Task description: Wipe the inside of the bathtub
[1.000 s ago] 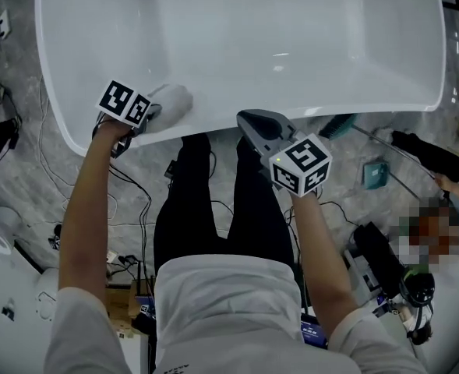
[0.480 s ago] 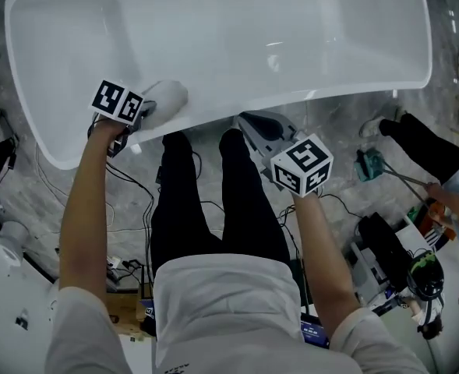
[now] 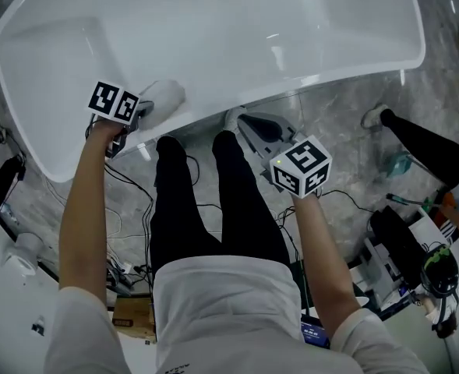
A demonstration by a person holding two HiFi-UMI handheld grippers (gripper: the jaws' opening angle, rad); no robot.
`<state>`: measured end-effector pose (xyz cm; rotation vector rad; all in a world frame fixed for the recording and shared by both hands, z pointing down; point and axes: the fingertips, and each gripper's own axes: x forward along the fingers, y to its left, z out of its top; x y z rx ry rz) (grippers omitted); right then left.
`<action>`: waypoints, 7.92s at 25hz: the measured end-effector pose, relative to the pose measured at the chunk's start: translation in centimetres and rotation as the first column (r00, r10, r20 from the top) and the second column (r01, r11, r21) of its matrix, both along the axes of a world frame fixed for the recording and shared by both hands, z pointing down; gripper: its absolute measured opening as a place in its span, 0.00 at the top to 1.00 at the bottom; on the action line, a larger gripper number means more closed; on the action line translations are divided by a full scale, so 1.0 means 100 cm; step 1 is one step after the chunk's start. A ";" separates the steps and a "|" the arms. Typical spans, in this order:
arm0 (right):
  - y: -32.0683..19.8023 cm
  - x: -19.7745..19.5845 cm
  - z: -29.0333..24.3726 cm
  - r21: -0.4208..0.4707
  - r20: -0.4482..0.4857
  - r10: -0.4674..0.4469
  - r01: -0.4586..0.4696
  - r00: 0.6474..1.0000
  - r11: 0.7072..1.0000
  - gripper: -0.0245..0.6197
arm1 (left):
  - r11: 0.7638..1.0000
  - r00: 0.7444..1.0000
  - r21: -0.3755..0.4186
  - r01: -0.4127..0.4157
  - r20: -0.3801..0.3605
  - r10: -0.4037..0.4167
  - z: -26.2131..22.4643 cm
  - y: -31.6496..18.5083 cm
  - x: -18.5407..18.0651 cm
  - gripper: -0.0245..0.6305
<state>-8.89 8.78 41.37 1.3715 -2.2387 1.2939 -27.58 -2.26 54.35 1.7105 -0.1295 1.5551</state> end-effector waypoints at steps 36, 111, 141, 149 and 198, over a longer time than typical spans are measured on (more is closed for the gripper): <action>0.016 0.152 -0.004 -0.013 -0.061 0.330 -0.332 0.942 0.943 0.93 | 0.973 0.971 -0.063 -0.223 -0.104 0.216 -0.002 0.028 0.199 0.82; 0.103 0.542 0.065 0.015 0.037 0.418 -0.418 0.908 0.908 0.93 | 0.978 0.919 -0.057 -0.202 -0.357 0.169 0.001 0.119 0.722 0.82; 0.042 0.574 0.050 0.134 0.006 0.417 -0.414 0.909 0.901 0.93 | 0.986 0.968 -0.166 -0.029 -0.249 -0.014 0.107 0.099 0.744 0.83; 0.003 0.568 0.045 0.154 -0.113 0.326 -0.308 0.939 0.939 0.93 | 0.990 0.976 -0.141 -0.002 -0.217 -0.029 0.115 0.092 0.723 0.83; -0.097 0.259 0.088 -0.083 -0.384 -0.498 0.508 0.777 0.857 0.93 | 0.974 0.973 -0.067 0.218 -0.056 -0.222 0.088 0.031 0.345 0.83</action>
